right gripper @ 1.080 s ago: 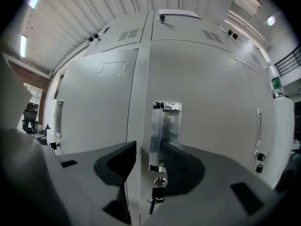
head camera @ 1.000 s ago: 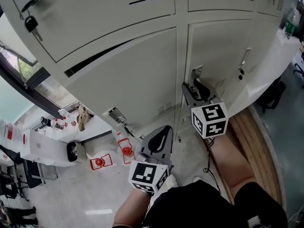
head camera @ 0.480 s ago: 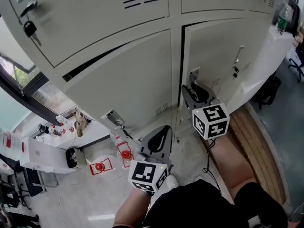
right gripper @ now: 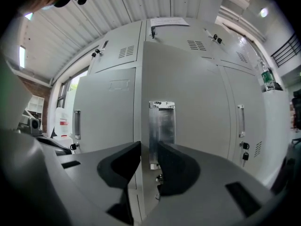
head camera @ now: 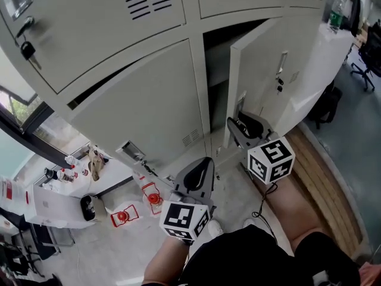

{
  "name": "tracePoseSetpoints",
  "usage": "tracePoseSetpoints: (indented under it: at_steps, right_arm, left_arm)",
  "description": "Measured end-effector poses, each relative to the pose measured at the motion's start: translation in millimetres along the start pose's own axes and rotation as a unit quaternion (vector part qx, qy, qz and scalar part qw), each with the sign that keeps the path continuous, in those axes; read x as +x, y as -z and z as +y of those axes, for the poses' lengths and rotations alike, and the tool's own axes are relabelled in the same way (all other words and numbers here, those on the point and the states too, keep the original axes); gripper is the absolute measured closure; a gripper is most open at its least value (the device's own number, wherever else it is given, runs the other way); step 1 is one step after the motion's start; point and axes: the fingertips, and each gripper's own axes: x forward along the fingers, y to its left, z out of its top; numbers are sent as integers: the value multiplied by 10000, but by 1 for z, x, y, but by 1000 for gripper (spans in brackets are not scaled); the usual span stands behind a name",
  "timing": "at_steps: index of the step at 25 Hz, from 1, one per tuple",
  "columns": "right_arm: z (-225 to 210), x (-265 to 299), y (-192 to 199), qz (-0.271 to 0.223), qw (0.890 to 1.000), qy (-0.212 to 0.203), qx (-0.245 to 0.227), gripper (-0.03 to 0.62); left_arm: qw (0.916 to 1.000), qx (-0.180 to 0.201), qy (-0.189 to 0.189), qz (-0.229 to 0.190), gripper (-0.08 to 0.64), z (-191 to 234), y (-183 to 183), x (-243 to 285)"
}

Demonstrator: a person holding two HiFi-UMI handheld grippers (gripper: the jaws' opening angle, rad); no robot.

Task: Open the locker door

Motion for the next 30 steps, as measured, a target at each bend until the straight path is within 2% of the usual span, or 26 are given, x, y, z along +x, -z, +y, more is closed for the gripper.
tracePoseSetpoints:
  at_steps: [3, 9, 13, 21, 27, 30]
  right_arm:
    - [-3, -16, 2, -60, 9998, -176, -8, 422]
    - [-13, -46, 6, -97, 9968, -786, -95, 422]
    - [-23, -66, 8, -54, 9958, -900, -184, 416]
    - [-51, -106, 13, -29, 9975, -678, -213, 398]
    - [-77, -126, 15, 65, 9998, -14, -195, 397]
    - [-86, -133, 16, 87, 9997, 131, -199, 397]
  left_arm:
    - [9999, 26, 136, -9, 540, -10, -1, 3]
    - [9990, 125, 429, 8, 540, -35, -2, 8]
    - [9982, 167, 568, 17, 540, -49, -2, 11]
    - [9954, 178, 941, 53, 540, -81, 0, 28]
    - [9922, 159, 1231, 107, 540, -104, 3, 42]
    - [9909, 159, 1329, 129, 540, -113, 4, 49]
